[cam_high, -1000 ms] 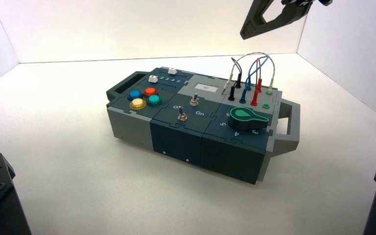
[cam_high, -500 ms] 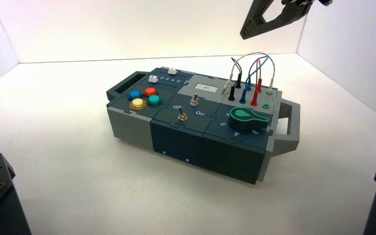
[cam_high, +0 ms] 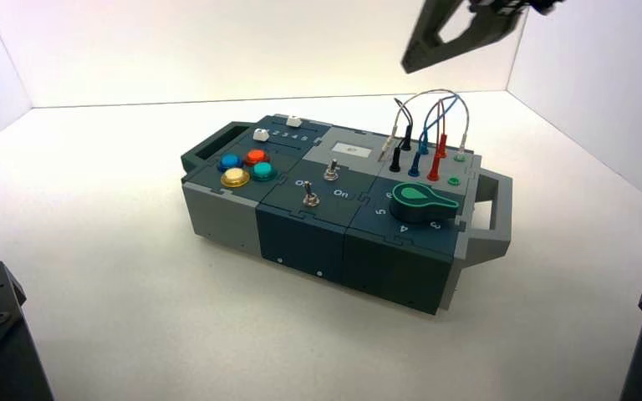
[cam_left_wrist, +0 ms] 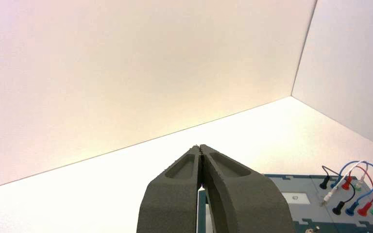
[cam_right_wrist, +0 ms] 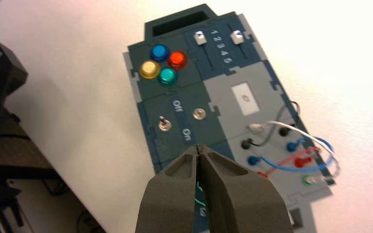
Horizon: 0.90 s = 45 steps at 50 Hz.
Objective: Push the green button with the right gripper.
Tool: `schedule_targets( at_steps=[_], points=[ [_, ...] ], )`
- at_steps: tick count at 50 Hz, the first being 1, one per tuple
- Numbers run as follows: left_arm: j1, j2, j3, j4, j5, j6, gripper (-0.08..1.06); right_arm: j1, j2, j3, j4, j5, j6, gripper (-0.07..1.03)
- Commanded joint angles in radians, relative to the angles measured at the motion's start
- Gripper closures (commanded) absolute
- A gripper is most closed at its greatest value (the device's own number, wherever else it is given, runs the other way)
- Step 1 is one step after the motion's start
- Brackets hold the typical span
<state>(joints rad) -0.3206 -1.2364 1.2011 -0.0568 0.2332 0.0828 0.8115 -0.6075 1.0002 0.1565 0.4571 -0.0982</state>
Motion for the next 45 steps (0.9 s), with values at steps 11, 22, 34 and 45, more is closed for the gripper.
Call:
schedule_targets(
  at_steps=[11,22,34,45],
  points=[
    [-0.005,0.008,-0.018,0.003,-0.012,0.005,1.01,0.086,0.276,-0.164,0.011,-0.025,0.006,0.99],
    [-0.005,0.003,-0.018,0.002,-0.009,0.002,1.01,0.086,0.471,-0.272,0.005,-0.058,0.003,0.99],
    [-0.005,-0.006,-0.017,0.002,-0.008,0.002,1.01,0.086,0.627,-0.387,-0.014,-0.060,0.002,0.99],
    [-0.005,-0.008,-0.017,0.002,-0.008,0.002,1.01,0.083,0.716,-0.451,-0.029,-0.060,0.002,0.99]
  ],
)
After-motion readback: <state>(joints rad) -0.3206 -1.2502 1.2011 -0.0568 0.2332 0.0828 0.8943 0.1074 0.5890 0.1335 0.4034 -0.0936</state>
